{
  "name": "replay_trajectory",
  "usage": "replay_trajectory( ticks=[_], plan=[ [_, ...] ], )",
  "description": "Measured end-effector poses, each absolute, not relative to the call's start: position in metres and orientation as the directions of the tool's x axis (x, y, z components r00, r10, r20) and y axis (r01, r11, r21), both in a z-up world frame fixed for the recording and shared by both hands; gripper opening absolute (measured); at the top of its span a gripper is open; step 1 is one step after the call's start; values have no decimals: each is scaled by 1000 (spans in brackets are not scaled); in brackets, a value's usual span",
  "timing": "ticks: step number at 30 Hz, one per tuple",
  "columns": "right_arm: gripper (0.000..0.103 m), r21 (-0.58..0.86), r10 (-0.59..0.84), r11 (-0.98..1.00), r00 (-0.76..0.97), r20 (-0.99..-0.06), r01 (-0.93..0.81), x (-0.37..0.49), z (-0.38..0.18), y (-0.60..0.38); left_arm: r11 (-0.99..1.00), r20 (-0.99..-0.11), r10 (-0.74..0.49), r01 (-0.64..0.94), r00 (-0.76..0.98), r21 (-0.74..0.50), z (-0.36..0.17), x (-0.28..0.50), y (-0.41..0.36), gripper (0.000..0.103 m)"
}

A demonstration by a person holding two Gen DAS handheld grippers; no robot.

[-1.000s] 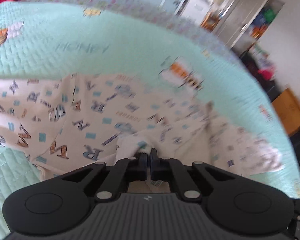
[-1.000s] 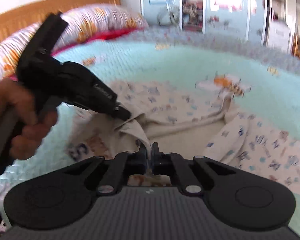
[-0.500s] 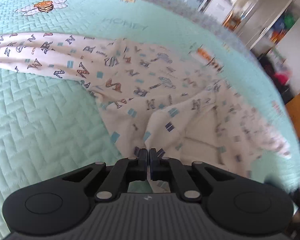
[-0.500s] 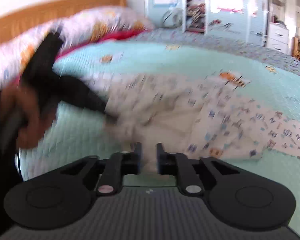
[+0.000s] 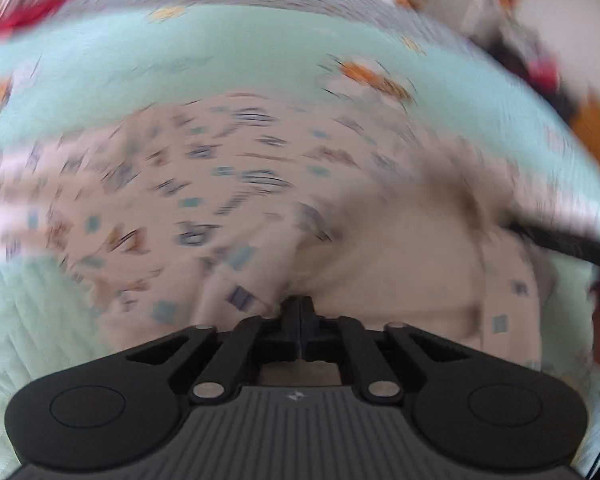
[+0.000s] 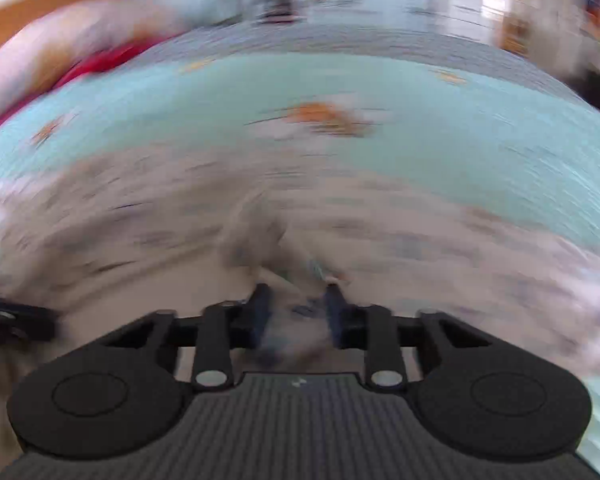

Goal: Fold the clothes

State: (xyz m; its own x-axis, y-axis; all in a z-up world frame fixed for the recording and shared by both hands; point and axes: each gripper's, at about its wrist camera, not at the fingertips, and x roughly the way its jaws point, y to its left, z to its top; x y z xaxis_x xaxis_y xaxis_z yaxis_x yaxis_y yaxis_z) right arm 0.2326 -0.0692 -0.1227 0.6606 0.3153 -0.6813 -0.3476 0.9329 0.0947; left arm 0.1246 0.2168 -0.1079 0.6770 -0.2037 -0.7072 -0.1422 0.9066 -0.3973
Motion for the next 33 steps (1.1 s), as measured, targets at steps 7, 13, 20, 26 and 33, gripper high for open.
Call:
replay_trajectory(
  ticks=[7,13,20,26,33],
  plan=[
    [44,97,455,869,706,-543,-485,187,-75,-69,904,-699,-202,-144,686,-403,-107,123,215,7],
    [58,86,545,734,509,-666,-673,193,-106,25,983,-773,-70,-88,630,-160,-112,145,201,23],
    [53,-44,229,940,723,-652,-338,265,-104,-74,936,-758,-97,-200,645,-290,-112,166,244,17],
    [58,96,571,749,565,-595,-656,186,-81,-46,933,-728,-121,-173,675,-315,-107,148,225,27],
    [56,-2,511,674,468,-721,-738,207,-130,30,970,-777,-87,-126,623,-210,-123,128,220,25]
  ],
)
